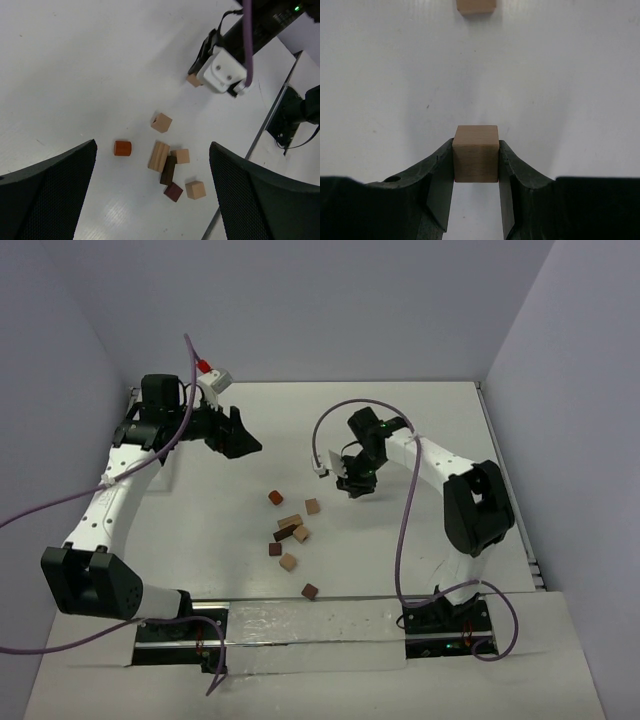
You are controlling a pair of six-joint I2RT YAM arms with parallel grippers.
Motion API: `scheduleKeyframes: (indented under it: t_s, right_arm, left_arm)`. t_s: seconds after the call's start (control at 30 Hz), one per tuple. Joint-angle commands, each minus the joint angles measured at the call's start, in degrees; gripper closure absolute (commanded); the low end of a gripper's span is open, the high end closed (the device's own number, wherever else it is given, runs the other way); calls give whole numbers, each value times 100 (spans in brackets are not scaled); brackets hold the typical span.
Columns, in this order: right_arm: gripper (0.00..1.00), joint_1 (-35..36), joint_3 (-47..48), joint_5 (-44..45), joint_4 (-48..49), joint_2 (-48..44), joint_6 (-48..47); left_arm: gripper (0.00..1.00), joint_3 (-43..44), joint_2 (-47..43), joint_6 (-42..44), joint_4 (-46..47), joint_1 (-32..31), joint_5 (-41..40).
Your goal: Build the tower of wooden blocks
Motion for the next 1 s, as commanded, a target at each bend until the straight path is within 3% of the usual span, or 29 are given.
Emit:
scheduleKeyframes:
  t_s: [0.0,0.4,0.97]
  right_arm:
    - [96,314,582,97,-275,397,-558]
    - [88,815,1306,-127,-185,1233,-17]
    - [76,1111,933,10,484,1380,640]
  left_arm:
    - [1,-65,-516,-346,561,235,395]
    - [1,-83,-658,-340,477,841,771]
    - [1,-283,-669,-420,692,889,850]
